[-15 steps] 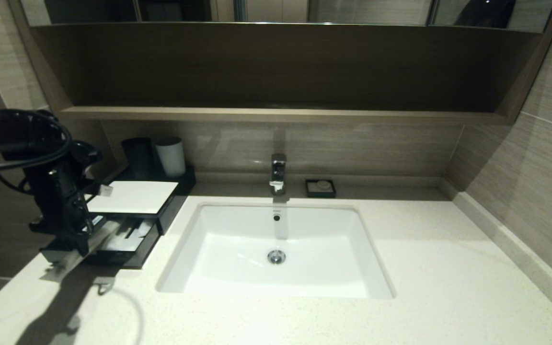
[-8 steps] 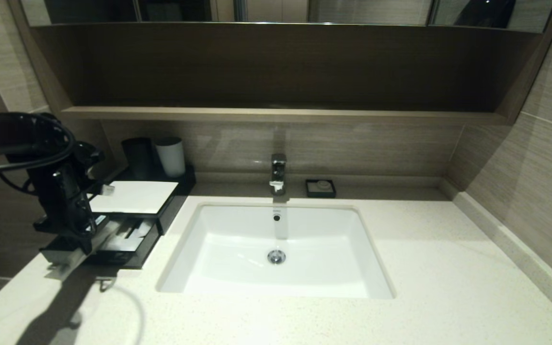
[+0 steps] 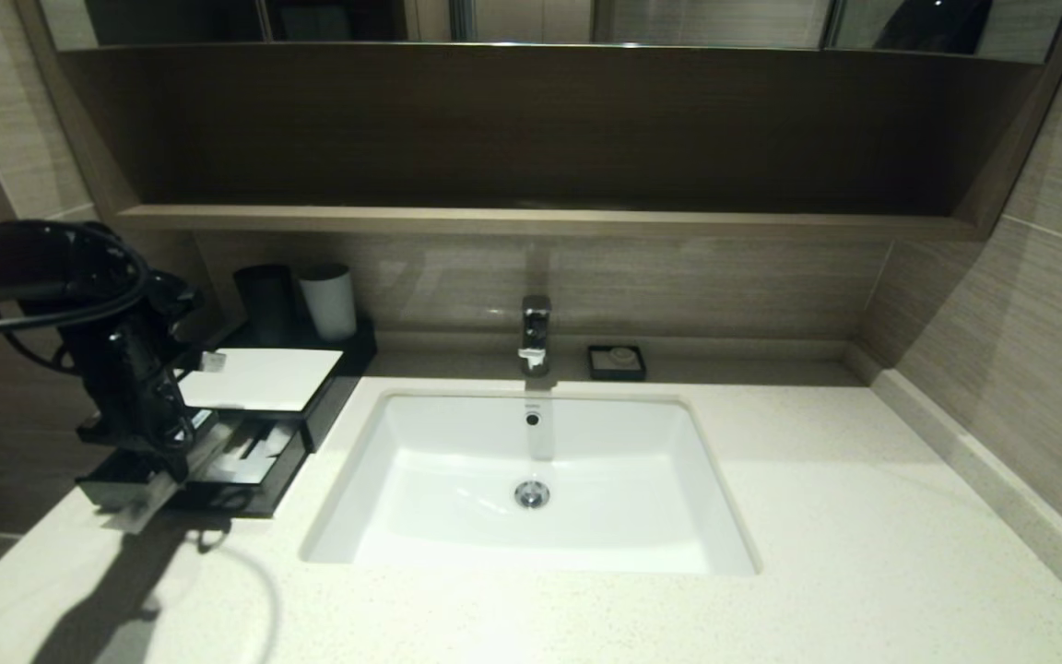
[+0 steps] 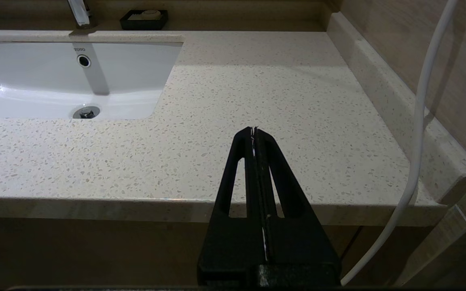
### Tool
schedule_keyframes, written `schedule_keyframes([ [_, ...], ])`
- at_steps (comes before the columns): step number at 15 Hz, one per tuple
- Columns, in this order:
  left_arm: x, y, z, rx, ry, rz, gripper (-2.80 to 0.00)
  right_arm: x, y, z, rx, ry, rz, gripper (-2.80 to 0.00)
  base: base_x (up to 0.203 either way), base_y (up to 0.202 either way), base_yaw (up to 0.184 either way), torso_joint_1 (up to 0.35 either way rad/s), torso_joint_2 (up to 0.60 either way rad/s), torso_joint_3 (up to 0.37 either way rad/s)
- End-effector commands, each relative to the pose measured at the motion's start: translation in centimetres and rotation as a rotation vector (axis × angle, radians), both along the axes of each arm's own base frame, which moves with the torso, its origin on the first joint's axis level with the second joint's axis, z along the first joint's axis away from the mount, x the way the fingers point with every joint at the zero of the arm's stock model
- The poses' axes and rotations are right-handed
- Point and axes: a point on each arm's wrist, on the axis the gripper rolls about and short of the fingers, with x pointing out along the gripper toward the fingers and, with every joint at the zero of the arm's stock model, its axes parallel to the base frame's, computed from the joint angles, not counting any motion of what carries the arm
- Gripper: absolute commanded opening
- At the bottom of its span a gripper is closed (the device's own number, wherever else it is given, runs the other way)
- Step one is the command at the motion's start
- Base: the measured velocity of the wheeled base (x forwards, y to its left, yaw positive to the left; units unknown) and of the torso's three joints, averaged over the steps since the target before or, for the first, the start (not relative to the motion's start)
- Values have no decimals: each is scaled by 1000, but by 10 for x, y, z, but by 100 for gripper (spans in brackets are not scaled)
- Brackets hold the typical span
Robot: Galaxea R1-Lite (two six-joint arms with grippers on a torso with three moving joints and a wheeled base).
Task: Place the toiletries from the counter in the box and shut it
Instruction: Place the bathroom toiletry into the drawer
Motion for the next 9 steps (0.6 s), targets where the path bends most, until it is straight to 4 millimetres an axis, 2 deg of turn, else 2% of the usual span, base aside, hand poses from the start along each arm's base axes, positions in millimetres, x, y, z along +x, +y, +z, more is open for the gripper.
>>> schedule_keyframes([
  [1,1,0,-1,-3,-4,0,-280,0,0,0,0,1,1,-280,0,0,0,0,0,0],
  [9,11,2,-7,5,-62,12,-280,0,0,0,0,0,1,-280,0,0,0,0,0,0],
])
